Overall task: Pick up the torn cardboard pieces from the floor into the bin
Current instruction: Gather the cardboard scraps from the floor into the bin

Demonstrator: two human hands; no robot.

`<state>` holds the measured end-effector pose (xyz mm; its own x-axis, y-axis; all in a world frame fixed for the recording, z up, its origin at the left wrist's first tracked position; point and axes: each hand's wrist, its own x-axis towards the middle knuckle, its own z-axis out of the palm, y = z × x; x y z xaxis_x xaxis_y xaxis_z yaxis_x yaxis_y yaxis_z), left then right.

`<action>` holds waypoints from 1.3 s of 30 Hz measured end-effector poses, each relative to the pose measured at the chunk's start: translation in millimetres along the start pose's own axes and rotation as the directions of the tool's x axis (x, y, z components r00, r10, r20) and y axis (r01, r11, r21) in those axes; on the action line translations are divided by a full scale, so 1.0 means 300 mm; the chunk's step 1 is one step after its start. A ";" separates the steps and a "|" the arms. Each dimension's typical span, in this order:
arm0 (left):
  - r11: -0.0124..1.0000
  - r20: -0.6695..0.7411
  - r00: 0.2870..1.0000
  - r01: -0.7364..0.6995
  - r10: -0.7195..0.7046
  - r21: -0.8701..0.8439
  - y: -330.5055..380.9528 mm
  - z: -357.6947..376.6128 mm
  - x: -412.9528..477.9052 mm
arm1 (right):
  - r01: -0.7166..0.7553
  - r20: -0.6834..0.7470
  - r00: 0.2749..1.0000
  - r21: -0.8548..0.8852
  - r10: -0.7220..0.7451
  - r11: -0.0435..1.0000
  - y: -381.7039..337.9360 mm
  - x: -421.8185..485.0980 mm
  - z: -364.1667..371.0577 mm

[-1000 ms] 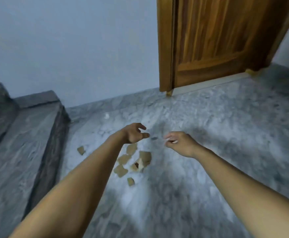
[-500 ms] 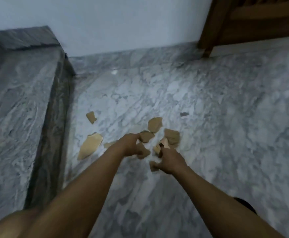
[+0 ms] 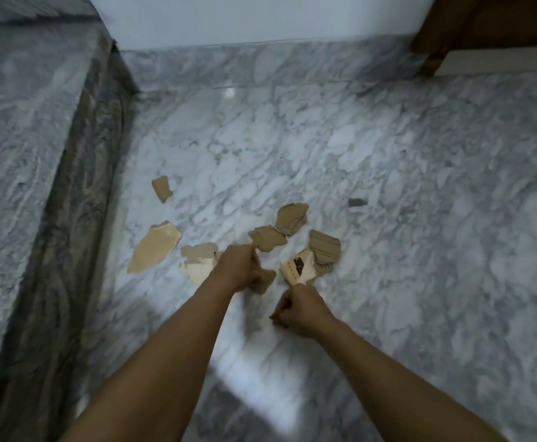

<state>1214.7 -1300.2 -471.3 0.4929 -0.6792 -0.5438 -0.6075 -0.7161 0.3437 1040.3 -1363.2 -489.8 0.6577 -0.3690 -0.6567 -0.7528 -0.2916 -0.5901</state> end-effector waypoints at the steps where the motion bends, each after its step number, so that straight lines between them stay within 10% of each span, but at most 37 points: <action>1: 0.999 0.014 1.000 0.003 -0.002 -0.037 0.001 -0.018 -0.006 | 0.035 0.062 0.997 0.014 -0.036 0.999 -0.005 0.004 -0.039; 7: 0.990 0.146 0.985 0.103 -0.089 -0.096 -0.123 -0.239 -0.035 | 0.086 -0.020 0.995 -0.380 -0.101 0.921 -0.112 0.078 -0.310; 11: 0.987 0.098 0.982 0.155 -0.159 0.053 -0.245 -0.248 -0.043 | -0.087 0.025 0.993 -0.494 0.114 0.865 -0.123 0.145 -0.362; 24: 0.988 -0.083 0.996 0.027 -0.014 0.154 -0.275 -0.043 -0.031 | 0.007 -0.146 0.987 -0.379 -0.067 0.925 -0.024 0.154 -0.214; 33: 0.960 -0.039 0.988 0.138 -0.151 -0.242 -0.284 -0.025 -0.058 | -0.158 -0.092 0.985 -0.173 0.143 0.972 -0.072 0.122 -0.206; 39: 0.956 0.029 0.985 0.169 -0.167 -0.240 -0.346 -0.102 -0.073 | 0.046 -0.127 0.991 0.047 -0.039 0.998 -0.237 0.146 -0.320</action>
<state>1286.1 -1216.1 -471.7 0.5690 -0.5448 -0.6159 -0.3475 -0.8382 0.4204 1120.3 -1443.4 -431.6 0.6782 -0.4664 -0.5679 -0.7199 -0.2662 -0.6410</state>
